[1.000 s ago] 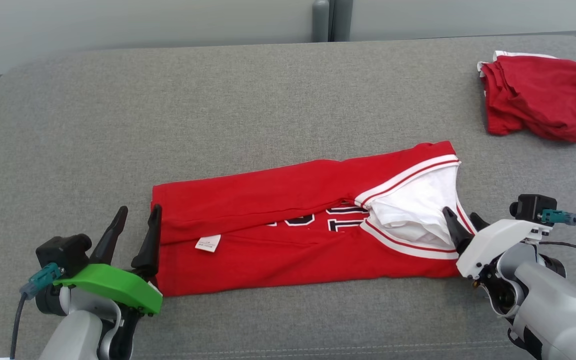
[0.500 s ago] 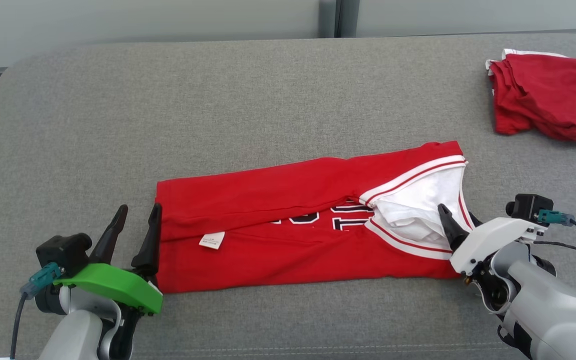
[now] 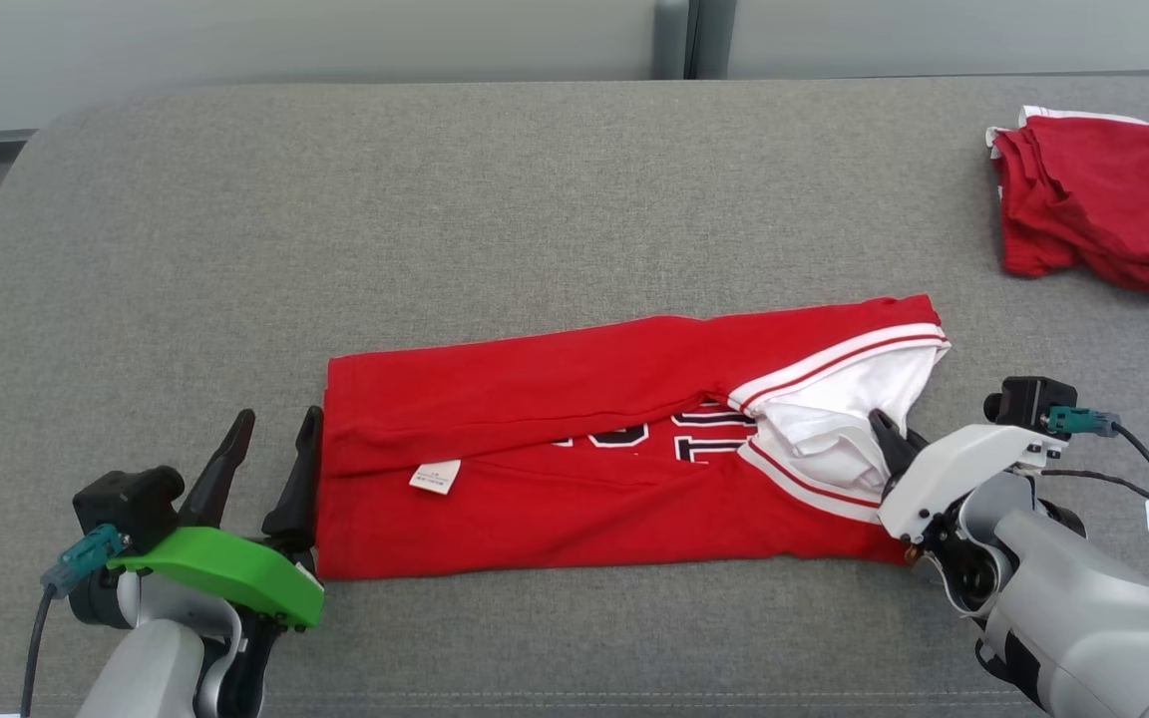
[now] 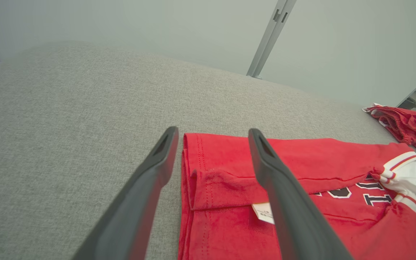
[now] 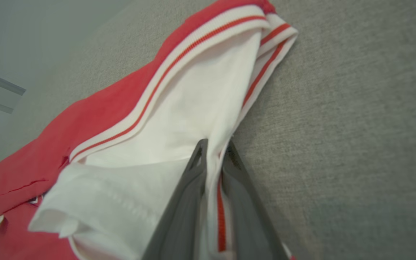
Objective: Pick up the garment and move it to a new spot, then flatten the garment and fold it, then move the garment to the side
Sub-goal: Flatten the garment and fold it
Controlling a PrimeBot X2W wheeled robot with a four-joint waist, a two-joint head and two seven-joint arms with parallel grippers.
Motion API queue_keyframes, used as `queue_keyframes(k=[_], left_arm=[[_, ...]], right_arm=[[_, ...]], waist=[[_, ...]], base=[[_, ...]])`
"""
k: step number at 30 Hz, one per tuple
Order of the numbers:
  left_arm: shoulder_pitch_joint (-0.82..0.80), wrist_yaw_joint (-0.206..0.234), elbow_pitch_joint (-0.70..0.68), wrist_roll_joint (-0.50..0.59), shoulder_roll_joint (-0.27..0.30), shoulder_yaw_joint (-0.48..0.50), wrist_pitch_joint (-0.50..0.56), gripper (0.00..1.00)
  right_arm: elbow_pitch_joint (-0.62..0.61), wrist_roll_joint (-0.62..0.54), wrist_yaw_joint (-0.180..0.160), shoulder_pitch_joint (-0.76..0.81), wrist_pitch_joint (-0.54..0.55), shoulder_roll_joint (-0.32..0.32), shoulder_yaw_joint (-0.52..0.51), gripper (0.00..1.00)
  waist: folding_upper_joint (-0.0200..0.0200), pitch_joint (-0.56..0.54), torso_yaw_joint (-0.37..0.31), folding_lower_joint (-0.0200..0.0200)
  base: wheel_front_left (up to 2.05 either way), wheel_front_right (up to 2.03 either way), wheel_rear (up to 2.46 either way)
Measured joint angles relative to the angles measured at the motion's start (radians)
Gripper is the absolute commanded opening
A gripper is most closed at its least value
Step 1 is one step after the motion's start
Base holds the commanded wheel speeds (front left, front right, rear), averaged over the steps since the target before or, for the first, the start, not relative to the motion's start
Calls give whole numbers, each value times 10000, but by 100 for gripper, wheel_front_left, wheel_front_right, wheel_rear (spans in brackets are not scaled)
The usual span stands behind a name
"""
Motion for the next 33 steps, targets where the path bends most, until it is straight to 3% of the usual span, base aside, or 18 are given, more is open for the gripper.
queue_keyframes(k=[17, 26, 33], left_arm=[[285, 0, -48, 2, 15, 134, 0, 100], [286, -2, -217, 36, -13, 75, 0, 100], [294, -2, -203, 77, -142, -19, 0, 100]], right_arm=[[167, -314, 222, -280, -159, -198, -562, 0], [-25, -1041, 222, -663, -161, -1298, -1511, 0], [-1026, -2190, 226, -901, -190, -1438, -1741, 0]], waist=[[0, -183, -177, 0], [0, -259, -345, 0], [0, -337, -285, 0]], base=[[0, 0, 0], [0, 0, 0], [0, 0, 0]])
